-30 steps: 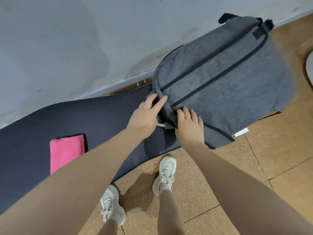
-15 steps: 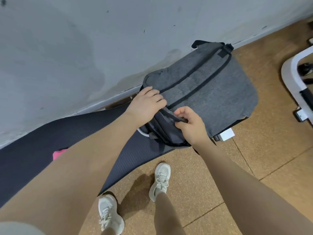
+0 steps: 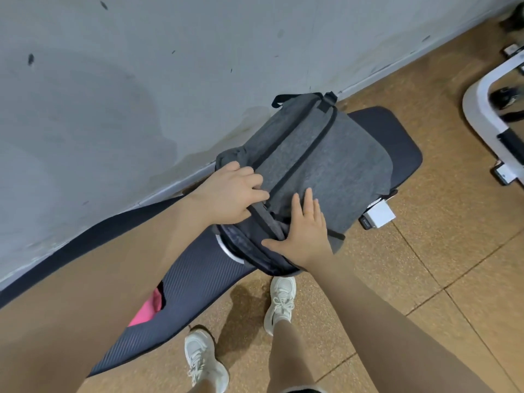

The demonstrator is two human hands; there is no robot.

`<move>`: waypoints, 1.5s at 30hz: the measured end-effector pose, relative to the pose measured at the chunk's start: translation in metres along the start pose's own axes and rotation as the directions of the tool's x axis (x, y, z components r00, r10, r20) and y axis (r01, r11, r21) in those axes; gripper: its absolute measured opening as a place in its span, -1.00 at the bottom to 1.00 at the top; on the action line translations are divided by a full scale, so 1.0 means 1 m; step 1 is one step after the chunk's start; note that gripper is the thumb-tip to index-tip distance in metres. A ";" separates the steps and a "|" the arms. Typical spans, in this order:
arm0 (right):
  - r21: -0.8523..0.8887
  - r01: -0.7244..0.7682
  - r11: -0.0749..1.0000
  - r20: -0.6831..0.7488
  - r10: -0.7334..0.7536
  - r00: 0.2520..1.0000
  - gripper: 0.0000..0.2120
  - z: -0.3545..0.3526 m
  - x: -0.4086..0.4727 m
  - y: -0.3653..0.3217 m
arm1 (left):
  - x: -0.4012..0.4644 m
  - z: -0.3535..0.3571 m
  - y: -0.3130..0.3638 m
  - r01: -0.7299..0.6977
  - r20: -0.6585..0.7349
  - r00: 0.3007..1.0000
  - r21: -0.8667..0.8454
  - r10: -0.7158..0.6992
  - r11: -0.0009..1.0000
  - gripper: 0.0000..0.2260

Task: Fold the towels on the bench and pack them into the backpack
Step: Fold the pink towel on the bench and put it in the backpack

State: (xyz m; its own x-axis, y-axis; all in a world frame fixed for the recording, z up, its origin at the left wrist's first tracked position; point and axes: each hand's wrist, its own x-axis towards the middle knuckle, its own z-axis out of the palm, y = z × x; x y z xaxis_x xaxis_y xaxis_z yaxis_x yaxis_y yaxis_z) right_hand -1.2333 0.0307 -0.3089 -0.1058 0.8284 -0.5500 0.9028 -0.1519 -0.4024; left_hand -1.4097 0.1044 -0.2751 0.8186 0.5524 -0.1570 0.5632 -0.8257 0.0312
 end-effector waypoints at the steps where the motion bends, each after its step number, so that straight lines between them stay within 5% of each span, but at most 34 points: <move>1: 0.004 -0.004 1.000 0.051 0.004 0.999 0.03 0.005 0.005 0.003 | 0.001 0.004 0.000 -0.011 0.013 1.000 -0.014 0.012 1.000 -0.64; 7: -0.062 -0.026 0.998 0.398 0.048 0.916 -0.35 0.003 0.030 0.015 | 0.011 0.029 0.000 0.080 0.189 0.980 -0.107 -0.059 0.991 -0.71; 9: 0.094 -0.051 0.994 0.467 0.001 0.884 -0.48 -0.013 0.032 0.022 | 0.015 0.029 -0.005 0.174 0.292 0.947 -0.118 -0.134 0.978 -0.69; 12: 0.571 -0.214 0.792 0.480 -0.110 0.870 -0.75 -0.047 0.027 0.035 | 0.027 0.021 -0.006 0.134 0.002 0.991 -0.117 -0.135 0.984 -0.73; 15: 0.673 -0.164 0.721 0.274 -0.037 0.961 -0.78 -0.072 0.031 0.046 | 0.061 0.014 -0.006 0.244 -0.188 0.951 -0.041 -0.247 0.969 -0.67; 18: 0.251 0.006 0.968 -0.147 0.032 0.989 -0.70 -0.074 0.055 0.065 | 0.103 0.019 -0.004 0.335 -0.378 0.866 -0.050 -0.328 0.941 -0.61; 20: -0.035 0.015 0.999 -0.349 -0.026 0.937 -0.68 -0.068 0.071 0.081 | 0.118 0.030 0.003 0.378 -0.366 0.851 -0.072 -0.377 0.923 -0.46; 22: -0.162 0.001 0.987 -0.404 -0.067 0.912 -0.62 -0.061 0.082 0.092 | 0.116 0.047 0.014 0.362 -0.329 0.869 -0.085 -0.369 0.928 -0.44; 24: -0.249 -0.004 0.968 -0.390 -0.096 0.916 -0.51 -0.050 0.091 0.098 | 0.107 0.065 0.020 0.378 -0.177 0.903 -0.100 -0.391 0.920 -0.42; 27: -0.302 -0.006 0.953 -0.371 -0.112 0.922 -0.34 -0.033 0.100 0.103 | 0.101 0.088 0.014 0.491 0.137 0.869 -0.118 -0.475 0.863 -0.35; 29: -0.399 0.052 0.915 -0.403 -0.226 0.887 -0.34 -0.028 0.100 0.101 | 0.109 0.099 0.008 0.484 0.229 0.864 -0.137 -0.447 0.864 -0.35; 33: -0.596 0.378 0.708 -0.201 -0.587 0.784 -0.31 -0.015 0.087 0.084 | 0.116 0.111 0.001 0.473 0.264 0.865 -0.142 -0.428 0.869 -0.41; 40: -0.641 0.412 0.647 -0.073 -0.586 0.807 -0.32 0.024 0.095 0.095 | 0.098 0.136 -0.025 0.365 0.197 0.931 -0.454 -0.308 0.813 -0.47; 45: -0.723 0.339 0.601 -0.052 -0.537 0.842 -0.35 0.046 0.092 0.091 | 0.070 0.157 -0.023 0.303 0.038 0.953 -0.154 -0.301 0.940 -0.41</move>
State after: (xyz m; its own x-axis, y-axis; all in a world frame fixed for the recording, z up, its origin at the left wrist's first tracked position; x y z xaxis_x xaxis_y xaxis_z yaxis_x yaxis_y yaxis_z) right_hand -1.1802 0.0689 -0.4296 -0.5521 0.8071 -0.2092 0.8088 0.5794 0.1009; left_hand -1.3829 0.1447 -0.4418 0.6062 0.7707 -0.1964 0.7952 -0.5914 0.1337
